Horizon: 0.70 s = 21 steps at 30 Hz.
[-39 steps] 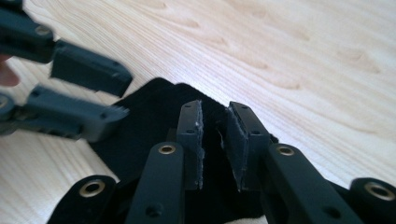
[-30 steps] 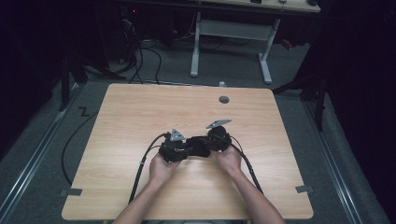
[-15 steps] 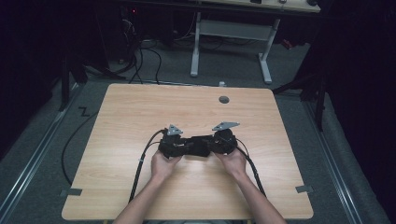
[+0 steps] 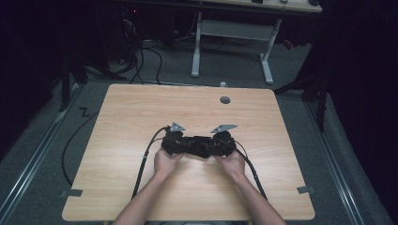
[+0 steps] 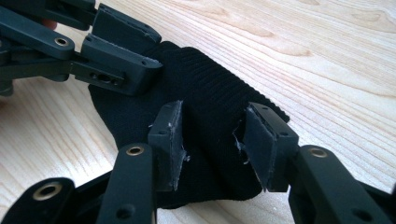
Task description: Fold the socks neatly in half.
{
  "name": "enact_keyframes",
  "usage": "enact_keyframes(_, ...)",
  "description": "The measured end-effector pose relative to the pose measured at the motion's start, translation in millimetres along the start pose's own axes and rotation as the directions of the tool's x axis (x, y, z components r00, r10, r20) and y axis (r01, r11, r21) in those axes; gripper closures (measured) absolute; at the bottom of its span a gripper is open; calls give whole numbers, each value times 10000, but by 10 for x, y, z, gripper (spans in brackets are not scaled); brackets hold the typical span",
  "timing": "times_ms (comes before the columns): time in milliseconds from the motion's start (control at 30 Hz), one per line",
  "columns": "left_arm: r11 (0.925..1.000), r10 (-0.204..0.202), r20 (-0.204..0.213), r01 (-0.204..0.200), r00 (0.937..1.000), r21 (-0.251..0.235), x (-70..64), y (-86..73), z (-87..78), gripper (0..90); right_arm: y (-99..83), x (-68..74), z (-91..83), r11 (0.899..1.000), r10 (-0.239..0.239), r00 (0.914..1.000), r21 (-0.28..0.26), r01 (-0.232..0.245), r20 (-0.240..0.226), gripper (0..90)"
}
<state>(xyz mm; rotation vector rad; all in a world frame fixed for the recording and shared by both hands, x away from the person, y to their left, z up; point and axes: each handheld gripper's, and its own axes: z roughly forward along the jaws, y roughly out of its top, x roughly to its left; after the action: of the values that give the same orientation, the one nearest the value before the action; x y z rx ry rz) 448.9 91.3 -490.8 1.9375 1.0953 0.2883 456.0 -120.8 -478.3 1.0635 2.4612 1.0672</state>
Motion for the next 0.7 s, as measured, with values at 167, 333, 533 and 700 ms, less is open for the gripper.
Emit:
enact_keyframes(167,9998,-88,7,89,10000,-149,22,4,20,646,16,8,11,10000,-37,9999,-13,37,143,569)
enact_keyframes(333,9994,-191,-138,186,9997,-301,59,9,37,651,66,16,47,10000,-41,9995,-38,42,298,570)
enact_keyframes(533,9989,-211,-280,199,9994,-436,90,6,45,661,100,23,92,10000,-66,9991,-56,68,428,571)
enact_keyframes(700,9986,-283,-345,268,9990,-449,111,1,51,662,110,17,143,9999,-101,9987,-40,103,490,564)
